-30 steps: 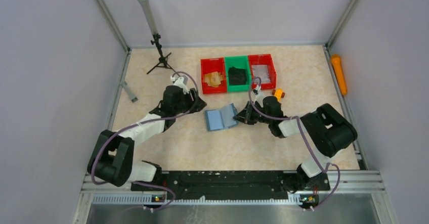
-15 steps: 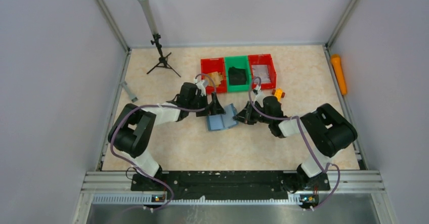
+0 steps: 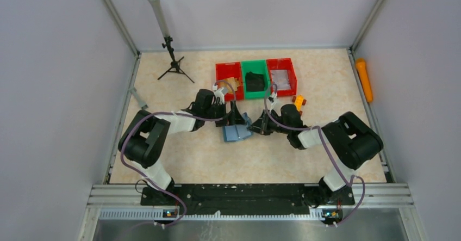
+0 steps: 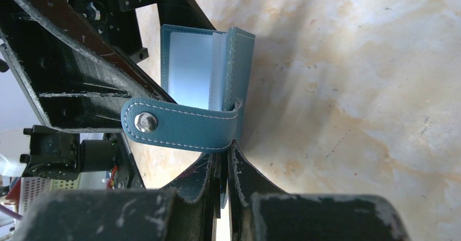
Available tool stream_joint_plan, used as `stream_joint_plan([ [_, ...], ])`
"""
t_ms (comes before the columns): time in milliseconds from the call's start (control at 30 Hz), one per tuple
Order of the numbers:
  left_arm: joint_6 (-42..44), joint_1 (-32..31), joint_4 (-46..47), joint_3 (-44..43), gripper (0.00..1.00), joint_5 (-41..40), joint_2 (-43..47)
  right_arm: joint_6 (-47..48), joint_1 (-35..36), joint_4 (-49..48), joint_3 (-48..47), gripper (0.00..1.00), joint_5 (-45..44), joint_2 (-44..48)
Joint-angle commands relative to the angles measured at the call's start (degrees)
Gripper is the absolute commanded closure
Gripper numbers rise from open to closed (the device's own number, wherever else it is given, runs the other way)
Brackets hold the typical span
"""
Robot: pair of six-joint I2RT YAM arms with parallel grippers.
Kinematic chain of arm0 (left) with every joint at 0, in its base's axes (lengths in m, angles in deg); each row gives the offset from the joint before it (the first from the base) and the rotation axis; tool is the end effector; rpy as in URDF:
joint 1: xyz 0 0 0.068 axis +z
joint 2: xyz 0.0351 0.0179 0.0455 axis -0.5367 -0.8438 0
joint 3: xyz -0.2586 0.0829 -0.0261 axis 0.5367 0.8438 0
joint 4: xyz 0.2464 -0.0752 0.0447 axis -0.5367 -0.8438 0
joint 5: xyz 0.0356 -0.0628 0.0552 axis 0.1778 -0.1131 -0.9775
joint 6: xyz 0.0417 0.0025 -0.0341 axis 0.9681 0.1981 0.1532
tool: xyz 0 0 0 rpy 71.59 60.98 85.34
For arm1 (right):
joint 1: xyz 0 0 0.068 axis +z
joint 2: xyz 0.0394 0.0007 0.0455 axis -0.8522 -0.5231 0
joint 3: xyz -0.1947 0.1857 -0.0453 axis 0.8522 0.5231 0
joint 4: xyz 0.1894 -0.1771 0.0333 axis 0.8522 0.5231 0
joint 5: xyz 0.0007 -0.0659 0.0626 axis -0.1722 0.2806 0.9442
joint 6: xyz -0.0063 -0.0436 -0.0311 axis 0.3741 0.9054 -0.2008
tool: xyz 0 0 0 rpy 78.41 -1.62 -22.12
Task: Take the credit cards out of the card holder
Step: Remove the credit card from the card holder.
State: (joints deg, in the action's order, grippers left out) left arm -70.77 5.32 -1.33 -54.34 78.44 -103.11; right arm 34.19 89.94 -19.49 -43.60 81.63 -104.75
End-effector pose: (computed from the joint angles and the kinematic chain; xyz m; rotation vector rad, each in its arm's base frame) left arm 0.2868 -0.1700 0.1547 0.2109 2.3880 -1.2361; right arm 0.2376 0.1660 0.1336 -0.1742 2.1540 1.2967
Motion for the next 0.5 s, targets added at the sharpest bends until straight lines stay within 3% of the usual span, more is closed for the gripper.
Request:
stream_joint_plan([
  [0, -0.08, -0.34, 3.49, -1.13, 0.01, 2.02, -0.35, 0.84, 1.20, -5.81, -1.55, 0.99, 2.07, 1.67],
  [467, 0.84, -0.32, -0.62, -3.20, 0.19, 0.34, -2.25, -0.17, 1.80, -11.67, -0.32, 0.96, 5.54, 2.22],
])
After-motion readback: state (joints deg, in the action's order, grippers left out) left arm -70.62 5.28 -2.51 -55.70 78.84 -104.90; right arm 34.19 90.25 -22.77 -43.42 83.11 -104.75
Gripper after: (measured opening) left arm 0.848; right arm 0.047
